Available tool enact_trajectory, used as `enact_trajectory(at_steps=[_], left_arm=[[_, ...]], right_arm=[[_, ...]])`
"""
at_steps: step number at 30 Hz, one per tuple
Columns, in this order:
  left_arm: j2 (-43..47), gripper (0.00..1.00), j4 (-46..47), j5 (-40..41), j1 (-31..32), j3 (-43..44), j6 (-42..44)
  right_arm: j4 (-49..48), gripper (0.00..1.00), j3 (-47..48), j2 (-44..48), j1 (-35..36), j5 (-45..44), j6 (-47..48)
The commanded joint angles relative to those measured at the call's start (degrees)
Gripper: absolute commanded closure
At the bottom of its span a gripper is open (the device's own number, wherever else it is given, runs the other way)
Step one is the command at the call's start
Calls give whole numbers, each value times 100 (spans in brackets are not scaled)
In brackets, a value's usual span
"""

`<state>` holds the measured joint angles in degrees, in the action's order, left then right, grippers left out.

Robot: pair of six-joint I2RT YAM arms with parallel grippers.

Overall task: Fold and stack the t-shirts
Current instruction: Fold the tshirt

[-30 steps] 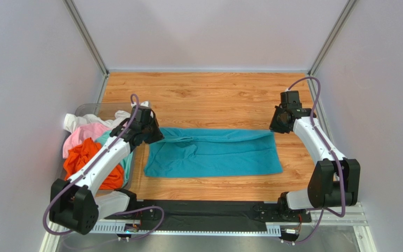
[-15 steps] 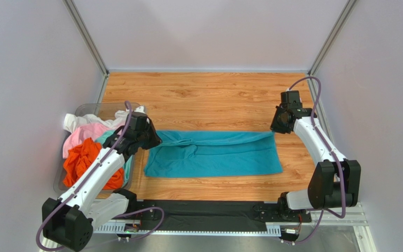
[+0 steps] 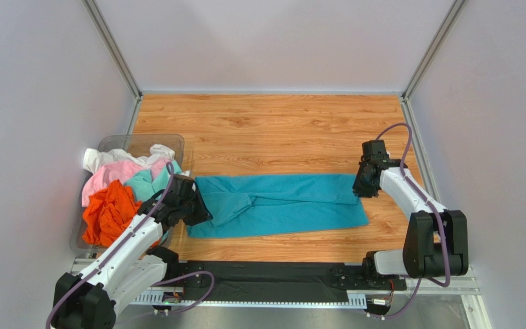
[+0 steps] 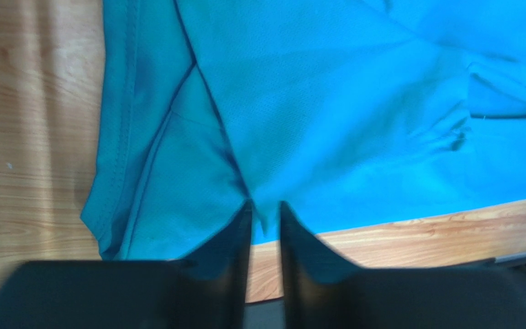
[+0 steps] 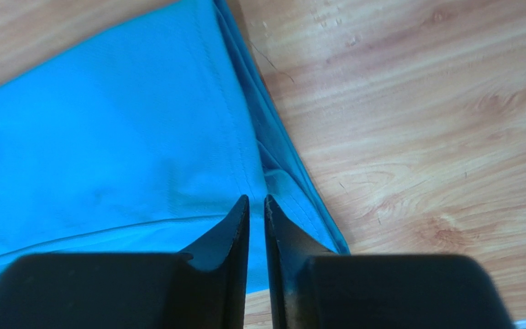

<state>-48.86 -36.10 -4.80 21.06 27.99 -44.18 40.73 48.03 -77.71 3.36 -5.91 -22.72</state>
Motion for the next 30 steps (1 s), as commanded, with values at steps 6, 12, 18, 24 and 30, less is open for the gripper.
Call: enact_trajectory(at_steps=[6,12,18,24,30], left_arm=[[254,32,-257,-557,30,-22,-152],[606,0,-460,-689,30,619,-29],[36,0,93,-838,65,1007,33],[-1482,0,876,-1084,223,1182,-2],[-3003,0,1412,-1094,293,1446,-90]], right_arm=[[-180,16,-224,362,7,-112,-84],[-74,0,57,976,7,764,40],[-987,0,-241,1215,16,2075,-13],[-1401,0,-128,312,60,2288,-4],[-1515,0,-66,-498,121,2235,-75]])
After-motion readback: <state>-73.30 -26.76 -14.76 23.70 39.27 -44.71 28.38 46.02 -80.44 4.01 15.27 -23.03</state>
